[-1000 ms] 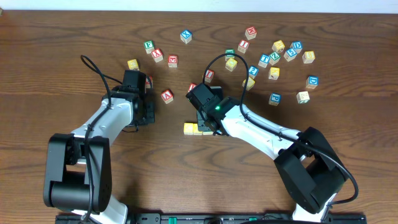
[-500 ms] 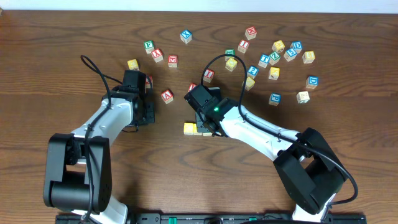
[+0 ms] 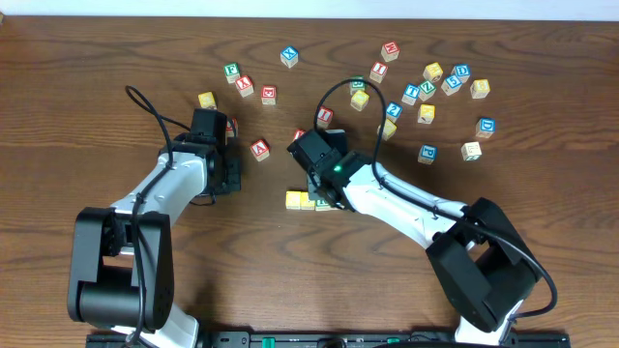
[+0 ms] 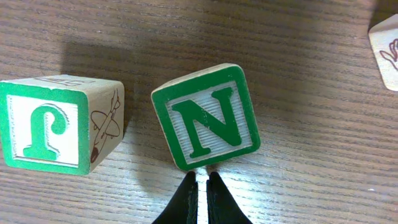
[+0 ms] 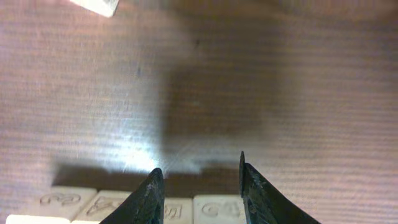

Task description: Spell out CORL

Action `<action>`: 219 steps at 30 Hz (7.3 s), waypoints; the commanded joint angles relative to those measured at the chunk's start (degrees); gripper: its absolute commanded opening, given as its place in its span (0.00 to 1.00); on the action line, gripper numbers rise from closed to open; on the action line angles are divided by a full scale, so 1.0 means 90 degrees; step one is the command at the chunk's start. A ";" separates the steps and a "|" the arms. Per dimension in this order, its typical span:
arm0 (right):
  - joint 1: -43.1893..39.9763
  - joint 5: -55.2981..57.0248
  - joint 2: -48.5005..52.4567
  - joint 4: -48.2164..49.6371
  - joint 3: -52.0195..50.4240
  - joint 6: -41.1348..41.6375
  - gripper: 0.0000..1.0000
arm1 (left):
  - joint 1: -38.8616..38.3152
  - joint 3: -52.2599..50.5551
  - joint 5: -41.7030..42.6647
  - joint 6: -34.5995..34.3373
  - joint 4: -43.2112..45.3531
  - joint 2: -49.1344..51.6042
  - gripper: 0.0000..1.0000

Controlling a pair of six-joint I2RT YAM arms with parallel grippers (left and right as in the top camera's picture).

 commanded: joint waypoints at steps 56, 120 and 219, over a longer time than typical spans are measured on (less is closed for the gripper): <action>0.0136 -0.1753 -0.2004 -0.0112 -0.1860 -0.1455 0.01 | 0.0027 0.0075 0.0073 0.0240 -0.0452 0.0022 0.07; 0.0418 -0.1411 -0.1134 0.1314 -0.2057 -0.1375 0.01 | 0.0027 0.0075 0.0034 0.0495 -0.0374 0.0024 0.07; 0.0549 -0.0559 -0.1137 0.0797 -0.1972 -0.0996 0.01 | 0.0027 0.0075 0.0034 0.0498 -0.0372 0.0024 0.07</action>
